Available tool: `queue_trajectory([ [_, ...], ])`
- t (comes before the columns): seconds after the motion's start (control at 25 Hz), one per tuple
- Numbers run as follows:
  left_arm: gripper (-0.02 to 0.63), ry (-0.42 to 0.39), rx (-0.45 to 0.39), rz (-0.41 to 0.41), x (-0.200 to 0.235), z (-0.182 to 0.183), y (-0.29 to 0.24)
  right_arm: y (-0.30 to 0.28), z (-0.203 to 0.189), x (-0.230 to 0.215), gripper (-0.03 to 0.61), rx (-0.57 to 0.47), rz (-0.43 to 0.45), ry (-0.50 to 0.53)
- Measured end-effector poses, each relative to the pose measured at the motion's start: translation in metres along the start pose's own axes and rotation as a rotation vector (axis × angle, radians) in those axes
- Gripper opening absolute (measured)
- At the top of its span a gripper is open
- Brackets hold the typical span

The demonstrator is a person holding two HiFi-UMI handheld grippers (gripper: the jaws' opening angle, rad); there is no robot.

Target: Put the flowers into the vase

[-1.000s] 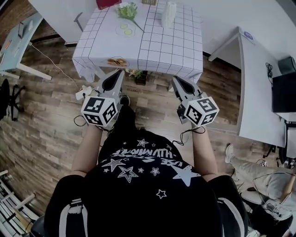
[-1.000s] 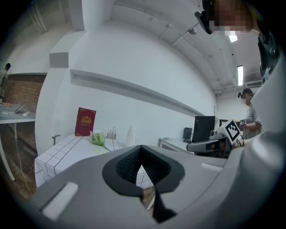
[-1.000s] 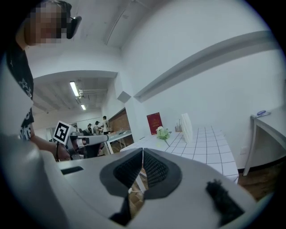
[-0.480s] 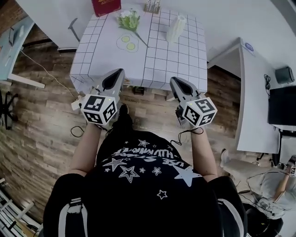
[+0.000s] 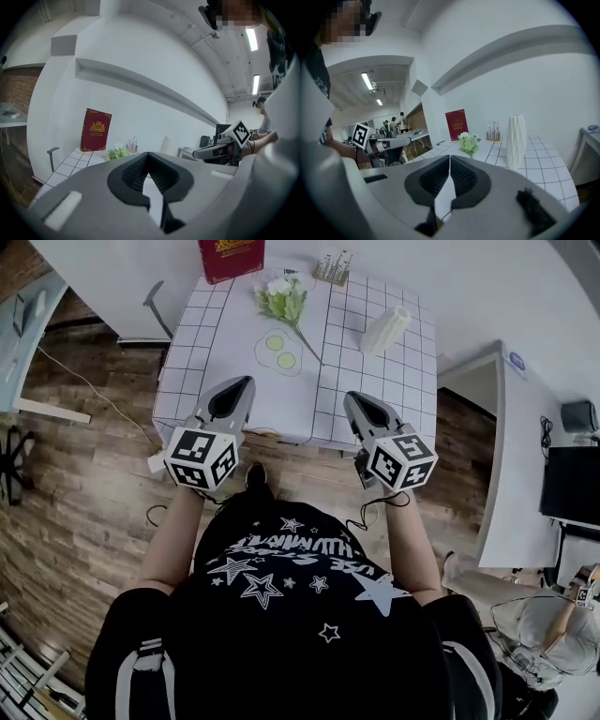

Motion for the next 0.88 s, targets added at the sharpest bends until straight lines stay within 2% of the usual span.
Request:
queue_trajectory([
  [0.2, 0.008, 0.019, 0.010, 0.003, 0.048, 0.004, -0.018, -0.048, 0.012, -0.015, 0.015, 0.044, -0.029, -0.050],
  [0.36, 0.008, -0.019, 0.030, -0.018, 0.072, 0.003, -0.033, -0.081, 0.021, -0.028, 0.015, 0.081, -0.075, -0.083],
  [0.6, 0.008, 0.032, 0.044, -0.055, 0.106, 0.000, -0.054, -0.124, 0.025, -0.040, 0.017, 0.208, -0.080, -0.101],
  [0.64, 0.008, 0.045, 0.044, -0.051, 0.110, 0.000, -0.057, -0.129, 0.024, -0.040, 0.033, 0.236, -0.066, -0.104],
  [0.68, 0.008, 0.056, 0.043, -0.047, 0.112, 0.000, -0.059, -0.133, 0.023, -0.039, 0.093, 0.266, -0.049, -0.103],
  [0.88, 0.008, 0.065, 0.027, -0.028, 0.118, 0.003, -0.068, -0.162, 0.021, -0.057, 0.124, 0.372, -0.007, -0.104],
])
Point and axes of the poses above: the fingertips, and each gripper's own axes: y backward along the fingers, x to its left, z out of its top, the point moved 1 cm from there along y, backward along the fingers, and after that the axes turned 3 degrees about x, right-handed, at the moved point
